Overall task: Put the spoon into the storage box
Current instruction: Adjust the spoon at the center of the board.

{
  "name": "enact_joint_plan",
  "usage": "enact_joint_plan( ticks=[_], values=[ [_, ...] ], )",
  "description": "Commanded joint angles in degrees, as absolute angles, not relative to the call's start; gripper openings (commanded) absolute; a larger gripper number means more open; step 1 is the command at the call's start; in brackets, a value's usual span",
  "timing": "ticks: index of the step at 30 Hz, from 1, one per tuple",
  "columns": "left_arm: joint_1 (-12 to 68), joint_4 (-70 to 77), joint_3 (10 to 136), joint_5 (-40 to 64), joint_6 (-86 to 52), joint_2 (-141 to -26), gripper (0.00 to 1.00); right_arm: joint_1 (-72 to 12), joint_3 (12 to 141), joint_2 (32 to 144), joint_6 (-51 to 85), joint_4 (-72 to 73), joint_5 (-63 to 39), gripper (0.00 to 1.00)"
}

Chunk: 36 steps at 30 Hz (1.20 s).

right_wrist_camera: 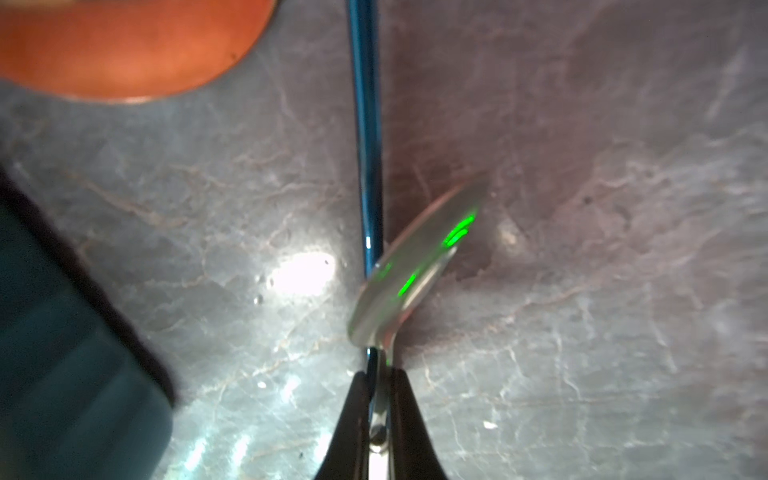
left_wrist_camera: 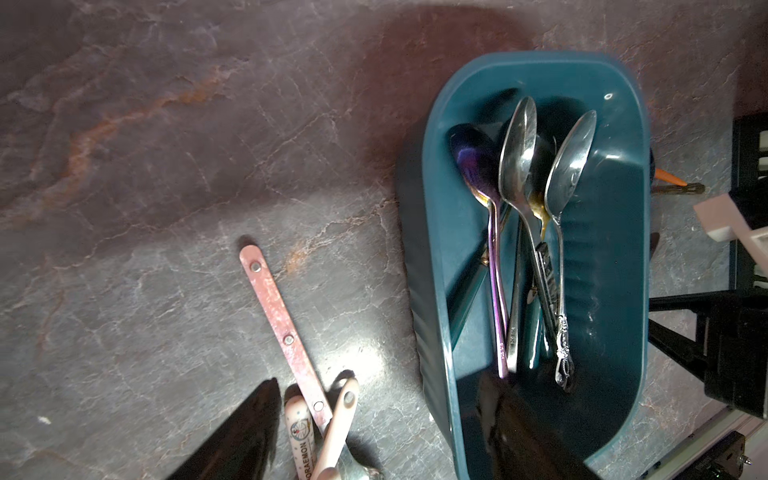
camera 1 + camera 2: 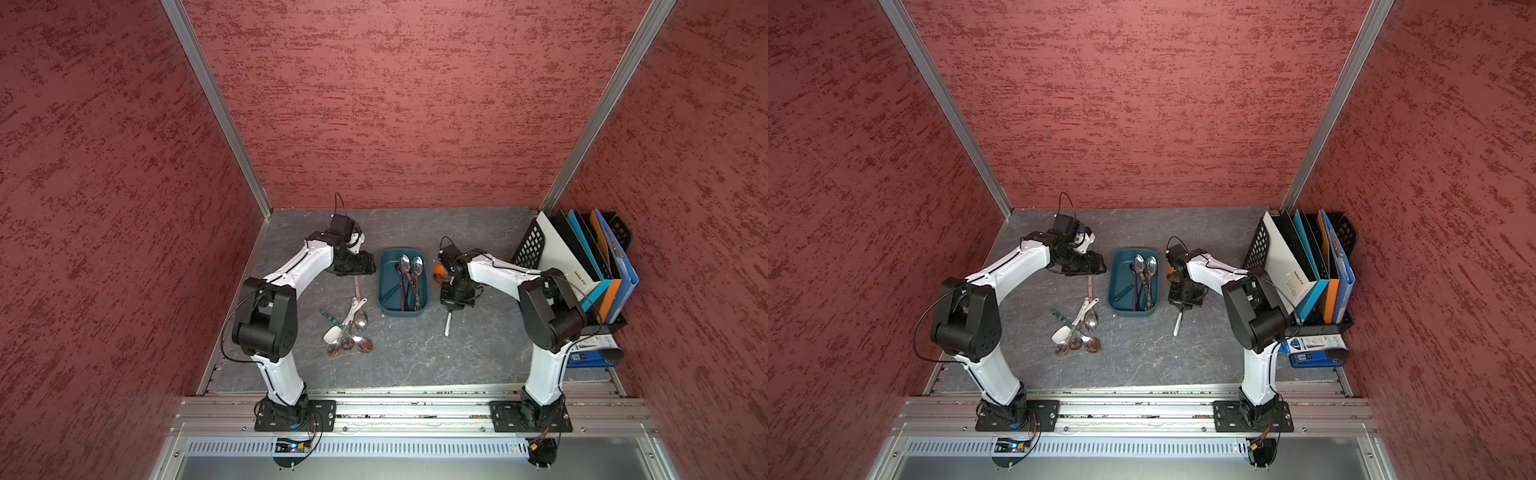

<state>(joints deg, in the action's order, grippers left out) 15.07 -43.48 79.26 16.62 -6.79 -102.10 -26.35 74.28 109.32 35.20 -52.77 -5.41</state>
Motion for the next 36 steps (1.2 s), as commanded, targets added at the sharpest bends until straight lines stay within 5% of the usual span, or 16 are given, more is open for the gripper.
enact_joint_plan(
  ticks=[1, 20, 30, 36],
  values=[
    [14.84, -43.42, 80.77, 17.71, -6.77, -103.48, 0.78, -26.45, 73.26, 105.32, 31.47, -53.64, -2.75, 0.05],
    [15.07, -42.23, 79.48, 18.11, -8.35, -103.45, 0.78, -25.84, 70.35, 106.24, 21.52, -50.42, -3.23, 0.06],
    [15.05, -41.88, 78.91, 18.63, -8.15, -103.89, 0.78, -25.99, 66.35, 104.41, 21.69, -49.42, -2.82, 0.3],
    [15.19, -42.18, 79.28, 19.14, -7.77, -104.27, 0.78, -27.24, 63.15, 97.69, 29.36, -52.91, -2.28, 0.33]
  ],
)
